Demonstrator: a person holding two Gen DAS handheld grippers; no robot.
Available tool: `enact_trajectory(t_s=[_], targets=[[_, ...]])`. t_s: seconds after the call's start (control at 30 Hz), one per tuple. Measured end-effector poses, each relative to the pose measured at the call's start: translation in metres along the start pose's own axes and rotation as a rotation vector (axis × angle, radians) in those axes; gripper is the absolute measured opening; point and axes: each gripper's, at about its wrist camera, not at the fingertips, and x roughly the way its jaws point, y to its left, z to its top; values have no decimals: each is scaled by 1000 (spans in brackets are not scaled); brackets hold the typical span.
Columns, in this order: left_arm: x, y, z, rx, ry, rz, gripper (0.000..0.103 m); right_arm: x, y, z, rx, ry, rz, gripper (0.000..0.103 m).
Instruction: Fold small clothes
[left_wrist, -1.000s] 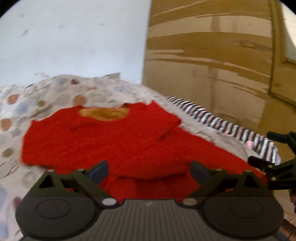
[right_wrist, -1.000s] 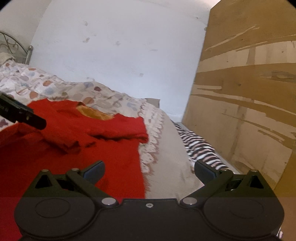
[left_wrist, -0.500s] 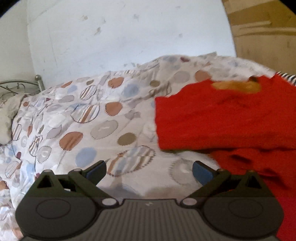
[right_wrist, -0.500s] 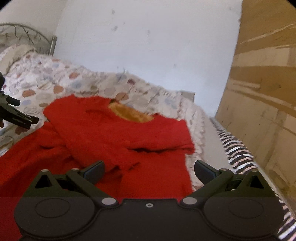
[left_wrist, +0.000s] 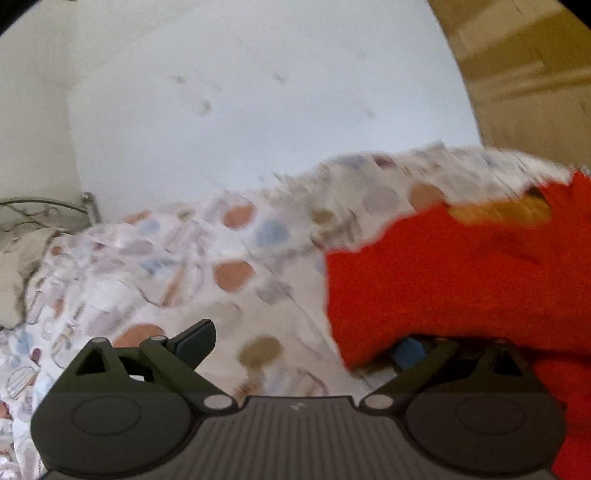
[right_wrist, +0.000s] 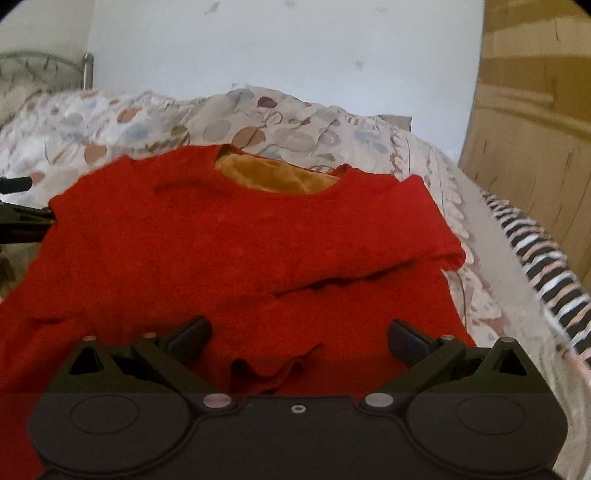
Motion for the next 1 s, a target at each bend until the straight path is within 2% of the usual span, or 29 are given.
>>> enact_trajectory(t_s=[0.1, 0.13, 0.23, 0.33, 0.43, 0.53, 0.63, 0.73, 0.8, 0.93, 1.0], targets=[[-1, 7, 6, -39, -29, 11, 100, 0, -4, -2, 24, 11, 21, 103], [2, 7, 7, -27, -12, 25, 100, 1, -3, -2, 25, 11, 22, 103], [18, 4, 6, 8, 117, 115, 97, 1, -3, -3, 29, 12, 28, 103], [25, 16, -2, -64, 193, 78, 97, 1, -5, -3, 40, 11, 39, 103], [21, 18, -4, -61, 196, 49, 97, 0, -6, -4, 42, 7, 40, 103], [14, 21, -5, -78, 235, 33, 97, 1, -4, -5, 37, 7, 34, 103], [0, 25, -8, -69, 265, 71, 102, -1, -5, -4, 43, 10, 43, 103], [-20, 30, -9, -31, 283, 109, 102, -10, -14, -3, 66, 23, 103, 103], [-41, 34, -11, -30, 285, 109, 103, -21, -20, -7, 56, 37, 107, 103], [-85, 37, -16, -72, 275, 41, 103, -55, -33, -31, -21, 22, 41, 103], [-109, 36, -21, -118, 267, -32, 103, -72, -40, -47, -54, 12, -13, 103]])
